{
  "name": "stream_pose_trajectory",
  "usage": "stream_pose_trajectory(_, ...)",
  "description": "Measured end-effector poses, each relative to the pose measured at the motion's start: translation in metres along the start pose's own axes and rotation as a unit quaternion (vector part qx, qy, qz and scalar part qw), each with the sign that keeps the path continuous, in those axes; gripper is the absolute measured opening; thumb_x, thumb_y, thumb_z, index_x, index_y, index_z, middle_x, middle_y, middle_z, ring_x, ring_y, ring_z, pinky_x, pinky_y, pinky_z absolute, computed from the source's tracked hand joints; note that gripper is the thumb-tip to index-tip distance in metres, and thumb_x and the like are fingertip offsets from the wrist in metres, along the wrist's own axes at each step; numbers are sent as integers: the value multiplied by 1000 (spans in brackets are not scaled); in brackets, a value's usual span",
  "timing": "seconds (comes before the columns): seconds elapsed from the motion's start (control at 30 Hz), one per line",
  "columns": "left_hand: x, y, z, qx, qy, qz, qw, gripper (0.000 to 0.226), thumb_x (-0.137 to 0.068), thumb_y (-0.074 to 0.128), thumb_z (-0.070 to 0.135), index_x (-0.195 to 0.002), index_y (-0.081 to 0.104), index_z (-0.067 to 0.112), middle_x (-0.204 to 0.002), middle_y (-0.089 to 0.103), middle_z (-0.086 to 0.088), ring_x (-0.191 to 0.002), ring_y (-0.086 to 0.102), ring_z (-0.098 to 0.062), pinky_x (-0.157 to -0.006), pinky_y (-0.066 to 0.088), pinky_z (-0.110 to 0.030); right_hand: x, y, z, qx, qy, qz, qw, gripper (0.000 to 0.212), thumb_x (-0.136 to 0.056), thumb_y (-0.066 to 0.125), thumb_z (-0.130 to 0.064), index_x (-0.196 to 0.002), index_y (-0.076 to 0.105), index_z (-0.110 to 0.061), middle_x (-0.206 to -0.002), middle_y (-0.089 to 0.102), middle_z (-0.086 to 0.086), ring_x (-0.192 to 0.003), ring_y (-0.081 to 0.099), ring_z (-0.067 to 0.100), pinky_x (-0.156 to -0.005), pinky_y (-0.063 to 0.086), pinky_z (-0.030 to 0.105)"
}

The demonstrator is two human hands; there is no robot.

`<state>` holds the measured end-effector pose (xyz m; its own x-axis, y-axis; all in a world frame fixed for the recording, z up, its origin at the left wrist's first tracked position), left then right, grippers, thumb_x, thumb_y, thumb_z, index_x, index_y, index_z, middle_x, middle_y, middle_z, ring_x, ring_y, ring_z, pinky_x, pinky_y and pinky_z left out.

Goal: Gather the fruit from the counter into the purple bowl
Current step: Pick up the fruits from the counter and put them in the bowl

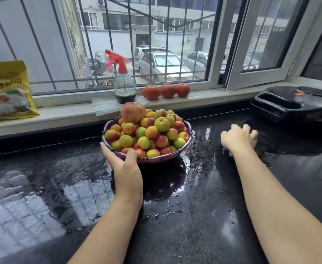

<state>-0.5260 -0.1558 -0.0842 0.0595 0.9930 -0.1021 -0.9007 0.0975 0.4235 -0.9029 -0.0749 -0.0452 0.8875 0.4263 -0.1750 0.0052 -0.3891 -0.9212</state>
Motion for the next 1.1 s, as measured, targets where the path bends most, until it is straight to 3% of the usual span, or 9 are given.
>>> stream_pose_trajectory(0.07,0,0,-1,1,-3,-2,1000,109,-66,68,34,-155,12,61,-166,29,10,-148,41,-21,-121,35,-53,1,20,-5,12,-31,-72,997,46,-100,41,-40,-142,52,-24,-151,43,9,-136,34,39,-112,33,45)
stream_pose_trajectory(0.27,-1,-1,-1,-6,-7,7,1000,106,-69,66,32,-156,13,60,-166,28,10,-148,41,-22,-122,35,-52,19,-9,-59,-80,-134,-88,984,37,-94,63,-26,-129,65,-16,-133,61,12,-118,58,34,-100,48,37)
stream_pose_trajectory(0.43,2,0,1,-19,-10,9,1000,101,-73,64,32,-155,13,61,-166,27,14,-150,38,-20,-123,32,-51,115,-113,-163,-413,-349,-131,831,35,-92,72,-32,-120,56,-18,-108,69,-2,-95,67,11,-80,54,22)
stream_pose_trajectory(0.67,4,0,6,17,-23,24,999,96,-74,63,36,-155,17,59,-163,37,5,-144,46,-21,-121,37,-50,181,-79,-240,-37,-518,-41,854,23,-93,63,-41,-102,55,-22,-105,64,2,-99,57,24,-105,40,48)
stream_pose_trajectory(0.77,4,-1,6,27,-30,34,999,97,-73,64,36,-155,19,58,-163,37,3,-144,47,-21,-121,38,-50,178,-76,-237,-65,-514,-14,855,27,-93,63,-43,-109,64,-21,-110,65,2,-111,58,26,-111,35,49)
stream_pose_trajectory(0.87,3,-3,3,34,-34,39,998,96,-68,65,42,-153,23,61,-163,36,4,-145,45,-21,-121,37,-50,157,-102,-203,-329,-417,20,847,20,-95,62,-34,-104,69,-18,-105,69,-2,-101,62,17,-91,47,31)
stream_pose_trajectory(0.93,4,-4,4,40,-36,40,998,95,-69,66,42,-152,25,61,-163,37,3,-145,46,-21,-121,37,-50,132,-94,-170,-383,-314,21,869,15,-96,59,-26,-103,68,-17,-102,67,-3,-96,60,12,-81,44,23)
stream_pose_trajectory(1.03,4,-1,9,60,-49,44,996,88,-77,66,35,-152,25,58,-157,45,0,-139,52,-23,-118,42,-50,94,-38,-124,-409,-146,-75,898,23,-92,54,-40,-101,61,-21,-99,64,-3,-96,59,17,-82,46,30)
stream_pose_trajectory(1.1,2,-1,13,70,-70,55,994,82,-82,61,30,-155,29,50,-154,50,-2,-135,56,-24,-115,45,-50,90,3,-108,-475,-59,-192,857,38,-95,46,-53,-97,61,-18,-90,68,-1,-89,64,21,-72,51,31)
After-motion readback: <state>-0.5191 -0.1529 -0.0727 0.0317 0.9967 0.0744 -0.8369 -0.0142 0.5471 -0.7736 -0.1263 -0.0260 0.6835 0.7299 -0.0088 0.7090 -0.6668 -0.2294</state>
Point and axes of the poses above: each hand's wrist, its own x-axis away from the middle knuckle, its own y-axis out of the palm, z = x × y, the point moved 8 cm from there along -x, towards the middle knuckle
